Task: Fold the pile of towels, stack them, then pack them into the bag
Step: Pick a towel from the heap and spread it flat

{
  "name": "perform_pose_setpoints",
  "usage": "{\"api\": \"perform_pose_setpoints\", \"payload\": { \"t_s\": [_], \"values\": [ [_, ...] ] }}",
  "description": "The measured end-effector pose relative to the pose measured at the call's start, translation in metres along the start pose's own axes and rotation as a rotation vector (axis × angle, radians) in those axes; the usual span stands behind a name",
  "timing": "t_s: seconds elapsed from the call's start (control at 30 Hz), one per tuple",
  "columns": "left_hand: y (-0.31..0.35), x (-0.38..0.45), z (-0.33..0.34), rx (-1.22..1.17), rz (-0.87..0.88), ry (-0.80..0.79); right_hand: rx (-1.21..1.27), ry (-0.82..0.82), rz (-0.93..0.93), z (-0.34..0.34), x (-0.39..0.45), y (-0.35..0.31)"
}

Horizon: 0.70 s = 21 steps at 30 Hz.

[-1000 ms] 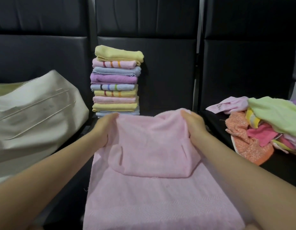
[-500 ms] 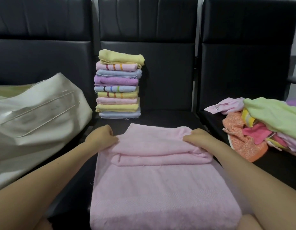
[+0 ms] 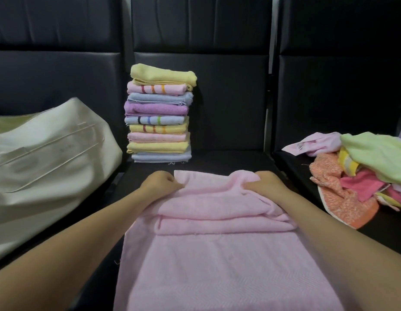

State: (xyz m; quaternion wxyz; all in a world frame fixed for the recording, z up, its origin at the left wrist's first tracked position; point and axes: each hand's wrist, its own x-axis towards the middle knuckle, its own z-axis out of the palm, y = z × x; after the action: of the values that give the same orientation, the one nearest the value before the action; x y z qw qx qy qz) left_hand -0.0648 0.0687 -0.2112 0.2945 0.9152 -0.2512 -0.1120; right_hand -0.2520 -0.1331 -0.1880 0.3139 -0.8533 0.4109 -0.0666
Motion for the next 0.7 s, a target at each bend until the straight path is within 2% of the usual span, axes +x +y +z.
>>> {"api": "perform_pose_setpoints", "payload": {
  "t_s": [0.07, 0.17, 0.2, 0.23, 0.27, 0.33, 0.4, 0.47, 0.53, 0.63, 0.7],
  "values": [
    [0.004, 0.006, 0.001, -0.278, -0.038, 0.011, 0.377, -0.1, -0.055, -0.005, -0.001, -0.004],
    [-0.005, 0.015, -0.009, -0.792, -0.187, 0.097, 0.674, -0.103, -0.112, -0.012, 0.008, 0.002],
    [-0.01, 0.016, -0.012, -0.876, -0.234, 0.091, 0.716, -0.092, -0.095, -0.014, 0.013, 0.004],
    [-0.017, 0.015, -0.015, -0.911, -0.27, 0.073, 0.679, -0.066, -0.065, -0.015, 0.016, 0.007],
    [-0.022, 0.016, -0.017, -0.912, -0.3, 0.062, 0.535, -0.035, -0.037, -0.017, 0.02, 0.011],
    [-0.031, 0.019, -0.02, -0.914, -0.339, 0.072, 0.118, -0.008, -0.014, -0.018, 0.023, 0.018],
    [-0.035, 0.022, -0.021, -0.916, -0.354, 0.09, -0.02, -0.005, 0.023, -0.018, 0.021, 0.019],
    [-0.037, 0.026, -0.02, -0.905, -0.361, 0.123, 0.119, 0.017, 0.071, -0.02, 0.018, 0.017],
    [-0.036, 0.029, -0.018, -0.866, -0.327, 0.169, 0.384, 0.064, 0.082, -0.021, 0.02, 0.014],
    [-0.031, 0.031, -0.017, -0.808, -0.201, 0.28, 0.838, 0.192, 0.046, -0.019, 0.029, 0.008],
    [-0.028, 0.033, -0.017, -0.768, -0.115, 0.356, 1.022, 0.27, 0.05, -0.016, 0.038, 0.001]
  ]
}}
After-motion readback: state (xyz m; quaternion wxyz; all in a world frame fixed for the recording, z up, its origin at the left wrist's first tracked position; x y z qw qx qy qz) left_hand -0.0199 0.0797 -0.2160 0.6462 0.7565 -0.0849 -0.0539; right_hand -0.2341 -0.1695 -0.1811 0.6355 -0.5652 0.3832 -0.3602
